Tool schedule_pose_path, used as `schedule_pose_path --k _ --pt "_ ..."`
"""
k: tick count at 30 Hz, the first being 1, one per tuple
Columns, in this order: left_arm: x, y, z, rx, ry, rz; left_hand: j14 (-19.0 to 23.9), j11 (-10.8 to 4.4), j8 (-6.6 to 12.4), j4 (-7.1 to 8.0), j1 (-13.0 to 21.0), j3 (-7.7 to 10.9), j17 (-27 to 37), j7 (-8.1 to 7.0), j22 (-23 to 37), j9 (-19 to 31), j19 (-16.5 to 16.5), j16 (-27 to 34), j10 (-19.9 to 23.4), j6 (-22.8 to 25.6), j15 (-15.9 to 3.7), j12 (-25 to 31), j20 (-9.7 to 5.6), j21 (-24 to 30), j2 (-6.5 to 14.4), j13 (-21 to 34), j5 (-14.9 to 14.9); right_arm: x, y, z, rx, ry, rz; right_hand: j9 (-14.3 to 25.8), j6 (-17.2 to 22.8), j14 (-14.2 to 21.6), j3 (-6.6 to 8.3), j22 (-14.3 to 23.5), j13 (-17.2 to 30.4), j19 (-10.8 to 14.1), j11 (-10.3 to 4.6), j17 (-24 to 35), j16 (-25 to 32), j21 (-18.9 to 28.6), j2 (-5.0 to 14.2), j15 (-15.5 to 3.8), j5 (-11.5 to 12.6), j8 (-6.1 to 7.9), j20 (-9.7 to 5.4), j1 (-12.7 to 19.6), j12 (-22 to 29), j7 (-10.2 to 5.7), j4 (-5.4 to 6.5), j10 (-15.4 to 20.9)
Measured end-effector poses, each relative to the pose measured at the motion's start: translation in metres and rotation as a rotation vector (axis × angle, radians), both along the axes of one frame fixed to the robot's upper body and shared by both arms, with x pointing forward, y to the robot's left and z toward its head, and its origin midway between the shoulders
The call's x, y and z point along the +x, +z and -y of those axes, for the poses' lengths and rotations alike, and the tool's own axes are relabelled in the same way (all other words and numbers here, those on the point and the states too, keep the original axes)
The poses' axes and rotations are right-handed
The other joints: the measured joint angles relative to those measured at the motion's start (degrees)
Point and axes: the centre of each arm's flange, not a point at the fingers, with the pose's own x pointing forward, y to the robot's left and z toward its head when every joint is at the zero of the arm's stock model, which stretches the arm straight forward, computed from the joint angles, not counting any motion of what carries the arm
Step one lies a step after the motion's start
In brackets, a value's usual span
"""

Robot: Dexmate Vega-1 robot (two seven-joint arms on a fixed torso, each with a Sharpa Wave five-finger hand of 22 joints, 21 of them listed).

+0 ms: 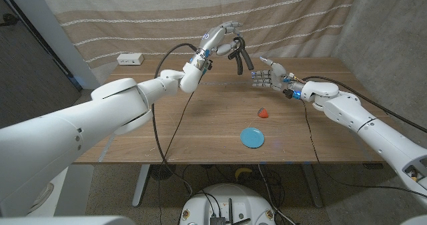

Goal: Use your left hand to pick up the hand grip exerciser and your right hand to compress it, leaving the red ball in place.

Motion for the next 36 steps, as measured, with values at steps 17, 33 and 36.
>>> schedule_pose_path --k 17,33,36 --pt "-0.002 -0.004 -0.003 -0.026 -0.032 -0.015 0.0 -0.22 0.0 0.14 0.0 0.02 0.0 -0.73 0.3 0.0 0.0 0.0 -0.2 0.7 0.0 -0.3 0.0 0.5 0.0 0.0 0.0 0.007 -0.001 -0.01 0.062 0.227 -0.038 0.0 -0.2 3.4 -1.1 0.0 -0.3 1.8 -0.28 0.0 1.3 0.0 -0.21 0.69 0.9 0.0 0.29 -1.4 0.9 -0.2 0.0 2.2" --pt "-0.002 -0.007 -0.008 -0.042 -0.038 -0.018 0.0 -0.22 0.0 0.12 0.0 0.0 0.3 -0.73 0.3 0.0 0.0 0.0 -0.2 0.7 0.0 -0.3 0.0 0.5 0.0 0.0 -0.1 0.013 0.002 -0.022 0.092 0.426 -0.068 0.0 -0.2 4.0 -1.34 0.0 -0.3 2.0 0.2 -0.2 1.3 -0.4 0.41 0.72 1.2 0.0 0.08 -0.8 0.9 -0.19 -0.25 2.9" --pt "-0.001 -0.008 -0.008 -0.041 -0.037 -0.021 0.0 -0.22 0.0 0.11 0.0 0.0 0.3 -0.72 0.3 0.0 0.0 0.0 -0.2 0.7 0.0 -0.3 0.0 0.5 0.0 0.0 -0.2 0.013 0.003 -0.024 0.088 0.459 -0.072 0.0 0.0 4.4 -1.18 0.0 -0.3 2.0 0.7 -0.2 1.3 -0.4 0.68 1.11 1.2 0.36 0.08 -0.5 0.9 0.03 -0.59 3.4"
